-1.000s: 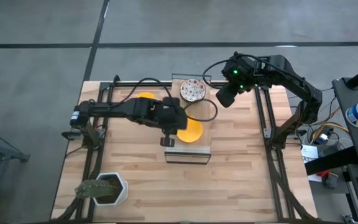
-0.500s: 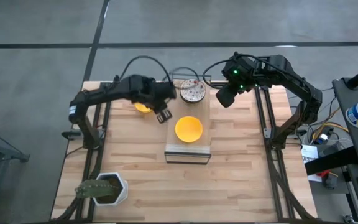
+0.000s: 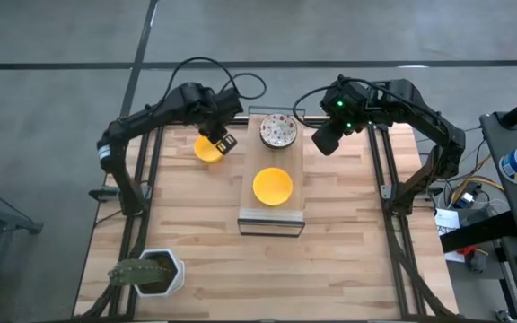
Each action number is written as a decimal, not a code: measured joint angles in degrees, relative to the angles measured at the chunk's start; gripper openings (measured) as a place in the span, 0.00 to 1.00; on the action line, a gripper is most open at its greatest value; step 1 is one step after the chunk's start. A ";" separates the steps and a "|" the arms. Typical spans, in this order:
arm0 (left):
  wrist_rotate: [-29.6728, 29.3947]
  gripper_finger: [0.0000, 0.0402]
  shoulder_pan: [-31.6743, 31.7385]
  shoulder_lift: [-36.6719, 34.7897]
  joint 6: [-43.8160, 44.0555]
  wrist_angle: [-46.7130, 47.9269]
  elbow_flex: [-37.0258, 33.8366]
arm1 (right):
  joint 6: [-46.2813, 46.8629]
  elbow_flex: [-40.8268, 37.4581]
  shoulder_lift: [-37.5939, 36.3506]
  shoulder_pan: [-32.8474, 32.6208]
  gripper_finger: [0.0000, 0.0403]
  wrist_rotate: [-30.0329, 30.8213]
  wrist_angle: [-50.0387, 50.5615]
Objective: Pick & Place Mini bowls
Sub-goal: Stack the yellow bowl on the yellow bowls on the shelf
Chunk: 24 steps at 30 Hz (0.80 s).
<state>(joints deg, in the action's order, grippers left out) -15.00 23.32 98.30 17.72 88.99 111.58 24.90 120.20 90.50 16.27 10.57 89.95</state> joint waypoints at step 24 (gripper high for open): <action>14.92 0.23 6.81 -1.97 -4.97 -23.71 -34.22 | -2.20 0.00 0.00 0.00 0.26 0.04 -0.09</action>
<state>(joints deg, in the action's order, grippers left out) -0.08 30.13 96.33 12.75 65.28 77.36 22.70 120.20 90.50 16.27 10.61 89.86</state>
